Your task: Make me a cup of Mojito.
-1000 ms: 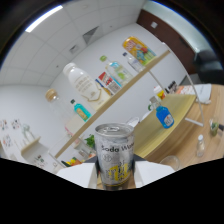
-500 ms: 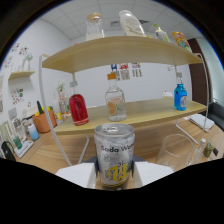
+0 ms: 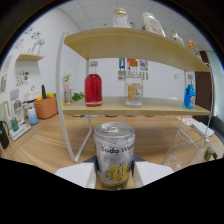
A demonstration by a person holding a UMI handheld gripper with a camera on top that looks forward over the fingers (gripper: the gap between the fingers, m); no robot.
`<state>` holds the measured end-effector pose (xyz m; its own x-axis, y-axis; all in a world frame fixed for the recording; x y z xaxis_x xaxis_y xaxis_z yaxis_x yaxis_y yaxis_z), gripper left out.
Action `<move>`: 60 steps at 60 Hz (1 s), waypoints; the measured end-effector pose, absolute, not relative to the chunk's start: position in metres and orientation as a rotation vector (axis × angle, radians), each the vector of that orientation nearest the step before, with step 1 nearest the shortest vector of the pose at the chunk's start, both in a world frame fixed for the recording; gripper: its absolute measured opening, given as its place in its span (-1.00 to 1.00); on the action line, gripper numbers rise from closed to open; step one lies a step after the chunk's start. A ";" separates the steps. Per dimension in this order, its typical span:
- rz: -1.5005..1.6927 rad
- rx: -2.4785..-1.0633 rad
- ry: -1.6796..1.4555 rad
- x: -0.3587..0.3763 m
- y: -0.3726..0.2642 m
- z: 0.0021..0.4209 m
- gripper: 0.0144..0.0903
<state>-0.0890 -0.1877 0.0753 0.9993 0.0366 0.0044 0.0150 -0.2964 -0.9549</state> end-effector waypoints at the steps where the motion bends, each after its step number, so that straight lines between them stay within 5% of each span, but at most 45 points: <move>1: 0.019 -1.872 -0.035 -0.089 -0.188 0.075 0.01; 15: 0.006 -1.893 -0.010 -0.089 -0.198 0.071 0.09; 21: 0.026 -1.930 -0.011 -0.092 -0.204 0.071 0.33; 26: 0.029 -1.958 0.003 -0.091 -0.213 0.081 0.89; 60: -0.029 -2.110 -0.004 -0.038 -0.332 0.133 0.87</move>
<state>-0.0380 -0.3318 0.1329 0.9997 -0.0087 0.0225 0.0148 -0.5140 -0.8577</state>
